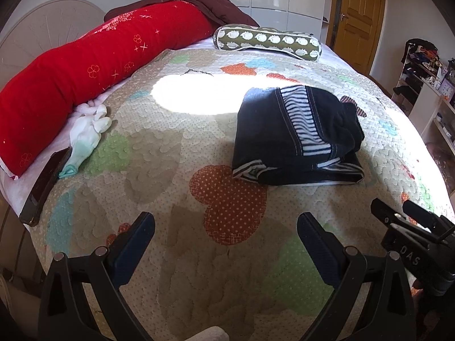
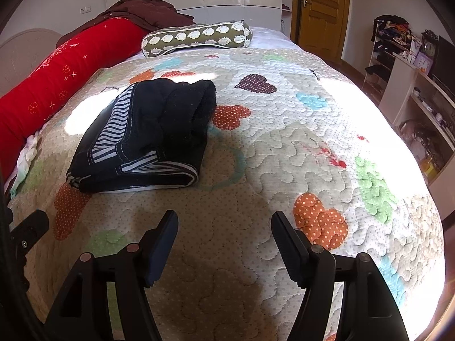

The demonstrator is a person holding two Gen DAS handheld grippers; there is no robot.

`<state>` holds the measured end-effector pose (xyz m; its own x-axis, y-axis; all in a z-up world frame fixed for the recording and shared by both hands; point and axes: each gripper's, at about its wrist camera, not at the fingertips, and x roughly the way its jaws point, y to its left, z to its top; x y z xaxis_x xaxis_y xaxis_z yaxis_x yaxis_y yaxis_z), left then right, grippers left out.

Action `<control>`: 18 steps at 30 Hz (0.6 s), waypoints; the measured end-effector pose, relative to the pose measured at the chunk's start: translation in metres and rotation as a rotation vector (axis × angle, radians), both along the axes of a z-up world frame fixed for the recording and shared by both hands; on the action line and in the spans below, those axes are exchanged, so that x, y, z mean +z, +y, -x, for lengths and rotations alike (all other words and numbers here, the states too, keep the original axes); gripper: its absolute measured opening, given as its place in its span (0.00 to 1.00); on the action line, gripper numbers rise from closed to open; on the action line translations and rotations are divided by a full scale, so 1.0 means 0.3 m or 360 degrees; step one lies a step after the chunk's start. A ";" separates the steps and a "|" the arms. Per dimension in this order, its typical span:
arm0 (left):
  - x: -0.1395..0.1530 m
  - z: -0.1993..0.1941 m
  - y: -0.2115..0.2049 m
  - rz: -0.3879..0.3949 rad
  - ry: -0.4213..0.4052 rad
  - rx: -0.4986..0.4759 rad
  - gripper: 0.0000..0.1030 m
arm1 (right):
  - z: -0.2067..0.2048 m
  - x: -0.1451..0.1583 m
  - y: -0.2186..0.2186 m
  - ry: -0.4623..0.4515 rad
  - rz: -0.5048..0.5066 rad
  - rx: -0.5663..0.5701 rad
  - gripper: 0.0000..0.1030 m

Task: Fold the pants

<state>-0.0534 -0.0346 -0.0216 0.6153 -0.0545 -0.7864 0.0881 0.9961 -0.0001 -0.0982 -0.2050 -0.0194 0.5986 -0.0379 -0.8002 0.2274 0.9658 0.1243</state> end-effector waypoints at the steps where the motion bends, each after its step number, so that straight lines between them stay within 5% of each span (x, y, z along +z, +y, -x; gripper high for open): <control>1: -0.027 -0.006 0.001 -0.0010 0.0037 -0.0006 0.97 | 0.001 -0.002 -0.003 0.0005 -0.0002 -0.0006 0.70; 6: -0.130 -0.021 0.006 -0.0052 0.0175 -0.0004 0.97 | 0.000 -0.009 -0.009 0.0017 0.0010 -0.0016 0.70; 10: -0.138 -0.007 0.008 -0.0058 0.0147 -0.0010 0.97 | -0.022 0.017 -0.016 -0.0022 -0.0053 0.0014 0.70; 14: -0.159 -0.011 0.025 -0.0002 0.0198 0.0014 1.00 | -0.110 0.087 -0.028 -0.0146 -0.0273 0.0158 0.46; 18: -0.166 -0.012 0.031 0.0006 0.0219 0.0008 1.00 | -0.224 0.113 0.000 -0.0215 -0.0509 0.0341 0.45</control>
